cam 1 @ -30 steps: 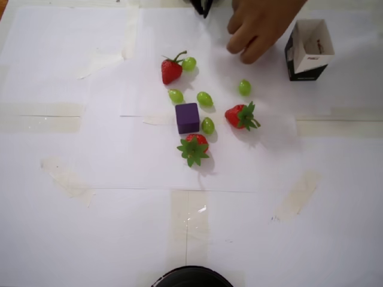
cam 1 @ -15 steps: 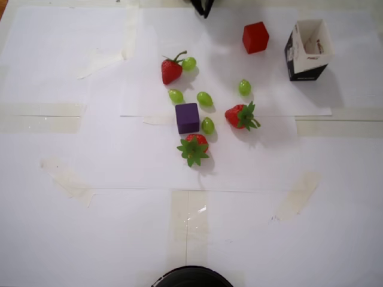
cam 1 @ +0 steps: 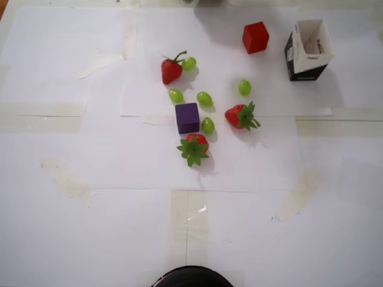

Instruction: Put the red cube on top of the purple cube

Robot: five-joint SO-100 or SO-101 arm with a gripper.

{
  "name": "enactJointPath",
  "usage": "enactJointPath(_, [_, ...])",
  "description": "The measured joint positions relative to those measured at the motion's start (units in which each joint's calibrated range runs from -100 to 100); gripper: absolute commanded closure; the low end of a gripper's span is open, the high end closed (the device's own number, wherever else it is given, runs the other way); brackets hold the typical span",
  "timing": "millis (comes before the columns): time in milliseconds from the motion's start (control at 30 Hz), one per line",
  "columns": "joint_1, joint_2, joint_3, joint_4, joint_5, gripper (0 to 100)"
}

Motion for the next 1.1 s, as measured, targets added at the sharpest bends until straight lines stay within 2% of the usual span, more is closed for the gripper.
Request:
enactJointPath(333, [-13.4, 7.4, -5.2, -1.7, -2.5, 100])
enactJointPath(567, [-22.0, 12.5, 3.5, -9.0, -6.1, 100])
enactJointPath(833, [-23.8, 16.6, 12.5, -18.4, -14.8, 100])
enactJointPath(1100, [-25.3, 20.4, 14.2, -23.0, -20.6, 100])
